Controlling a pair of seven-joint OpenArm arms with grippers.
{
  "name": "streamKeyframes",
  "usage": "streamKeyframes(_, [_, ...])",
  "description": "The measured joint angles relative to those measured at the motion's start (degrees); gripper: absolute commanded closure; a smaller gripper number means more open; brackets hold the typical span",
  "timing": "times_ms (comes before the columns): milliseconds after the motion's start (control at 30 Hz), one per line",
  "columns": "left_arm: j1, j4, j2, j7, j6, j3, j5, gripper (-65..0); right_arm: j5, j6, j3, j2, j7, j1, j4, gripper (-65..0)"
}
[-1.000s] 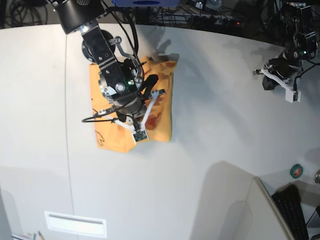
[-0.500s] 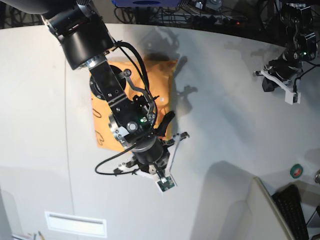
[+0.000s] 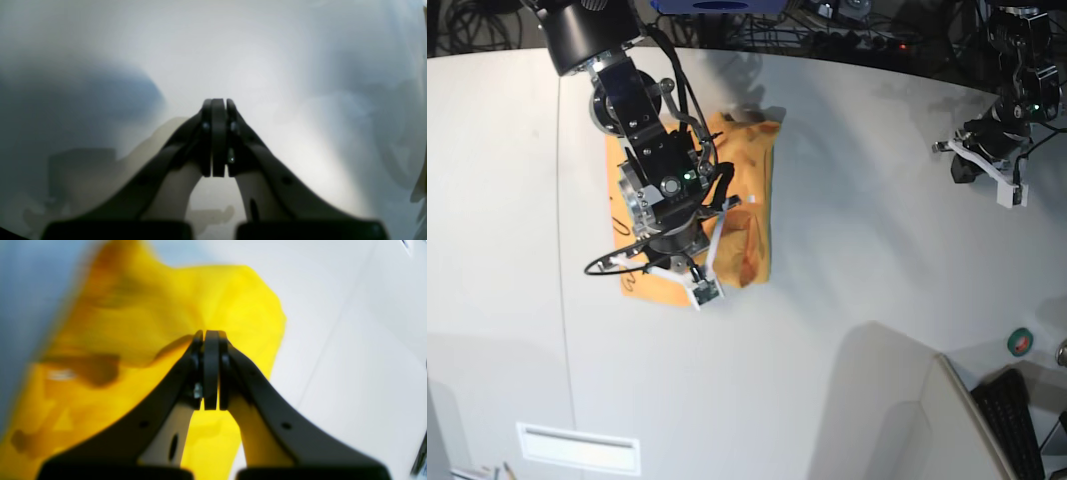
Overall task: Layout the t-shirt on the table in an organized manner, then fold the t-shirt properly
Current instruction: 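Press and smooth the folded shirt with the right gripper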
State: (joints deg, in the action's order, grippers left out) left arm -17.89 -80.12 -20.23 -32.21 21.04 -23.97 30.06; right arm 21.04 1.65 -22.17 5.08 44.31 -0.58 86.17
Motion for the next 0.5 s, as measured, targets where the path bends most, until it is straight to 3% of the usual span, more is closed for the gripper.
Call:
streamKeyframes(167, [-0.02,0.00,-0.07,0.07,0.00,0.02,0.04,0.0,-0.44,0.00,1.25,-0.15,-3.26,0.44,-5.60,0.0])
streamKeyframes(400, [0.00,0.00,-0.04,0.04,0.00,0.02,0.00,0.0,-0.50,-0.02,0.79,2.08,-5.40,-1.25,-10.29,0.0])
streamKeyframes(500, [-0.09,0.02,-0.07,0.00,0.00,0.02,-0.02,0.0,-5.09,0.02,-2.43,2.08,-5.22,-4.52,-10.93,0.0])
